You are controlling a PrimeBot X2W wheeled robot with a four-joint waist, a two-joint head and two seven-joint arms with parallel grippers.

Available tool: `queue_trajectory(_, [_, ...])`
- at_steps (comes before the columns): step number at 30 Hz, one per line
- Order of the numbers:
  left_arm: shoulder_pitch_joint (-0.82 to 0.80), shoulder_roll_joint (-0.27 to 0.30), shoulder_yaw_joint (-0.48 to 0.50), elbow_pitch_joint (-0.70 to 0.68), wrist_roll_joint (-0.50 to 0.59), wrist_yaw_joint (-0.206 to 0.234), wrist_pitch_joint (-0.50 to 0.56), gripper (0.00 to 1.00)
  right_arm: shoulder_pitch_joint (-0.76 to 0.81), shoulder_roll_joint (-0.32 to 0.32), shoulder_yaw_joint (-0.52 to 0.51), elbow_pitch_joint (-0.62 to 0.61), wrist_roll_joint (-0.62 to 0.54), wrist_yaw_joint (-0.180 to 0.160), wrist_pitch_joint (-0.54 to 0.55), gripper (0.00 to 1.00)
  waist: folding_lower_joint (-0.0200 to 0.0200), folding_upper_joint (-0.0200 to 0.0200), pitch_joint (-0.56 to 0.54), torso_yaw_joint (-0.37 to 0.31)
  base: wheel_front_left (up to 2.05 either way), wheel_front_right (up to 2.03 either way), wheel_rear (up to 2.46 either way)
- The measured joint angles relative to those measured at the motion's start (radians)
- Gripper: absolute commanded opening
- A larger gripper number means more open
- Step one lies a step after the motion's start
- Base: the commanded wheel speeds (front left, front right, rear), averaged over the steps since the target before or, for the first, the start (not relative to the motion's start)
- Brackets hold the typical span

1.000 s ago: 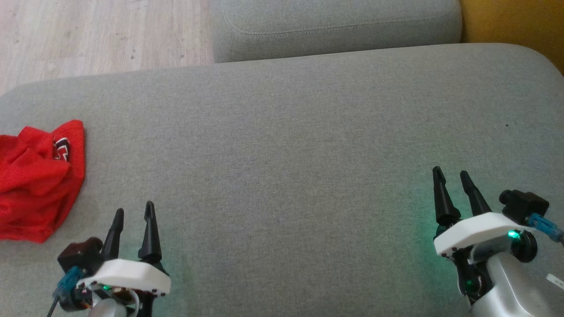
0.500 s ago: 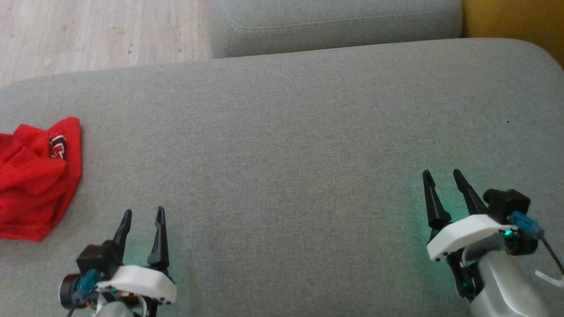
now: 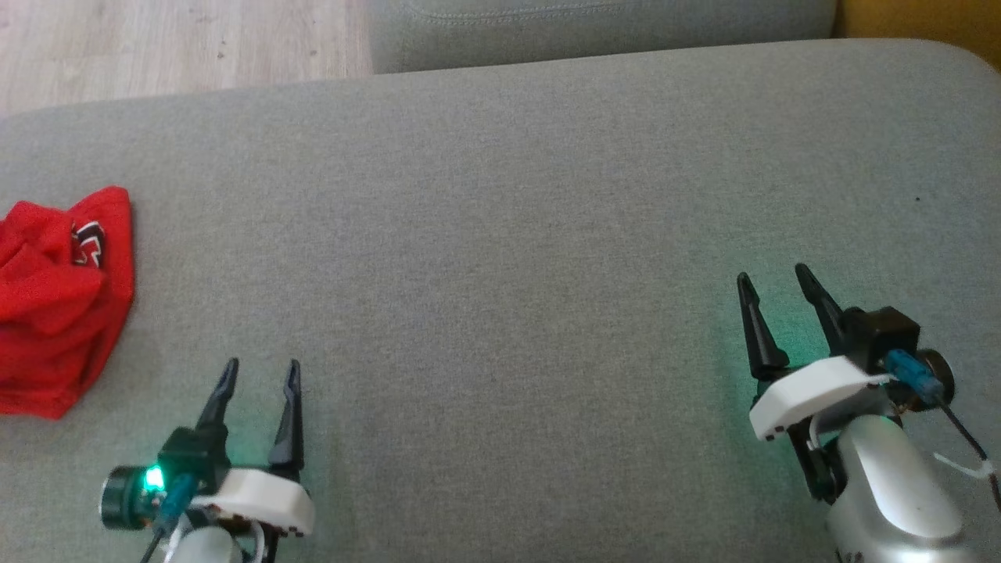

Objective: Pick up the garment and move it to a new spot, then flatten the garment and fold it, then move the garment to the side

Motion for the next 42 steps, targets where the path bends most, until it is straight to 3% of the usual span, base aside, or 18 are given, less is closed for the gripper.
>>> queue_trajectory(7, [-0.033,-0.017,0.047,-0.008,0.053,0.013,-0.019,1.0,-0.03,0.009,-0.007,-0.008,-0.074,0.0,-0.017,1.0,0.0,0.0,0.022,-0.003,0.0,0.0,0.0])
queue_trajectory(28, [-0.032,-0.065,0.13,-0.039,0.062,0.006,-0.021,1.0,-0.022,0.048,-0.084,-0.009,-0.073,0.0,-0.017,1.0,-0.0001,0.0,0.021,0.009,0.0,0.0,0.0])
queue_trajectory(35, [-0.032,-0.08,0.135,-0.039,0.061,0.006,-0.021,1.0,-0.016,0.044,-0.061,-0.017,-0.067,0.0,-0.017,1.0,0.0,0.0,0.031,0.092,0.0,0.0,0.0])
queue_trajectory(42, [-0.011,-0.083,0.153,-0.028,0.058,0.006,-0.021,1.0,-0.016,0.044,-0.011,-0.014,-0.051,0.0,-0.017,1.0,-0.0001,0.0,0.041,0.258,0.0,0.0,0.0])
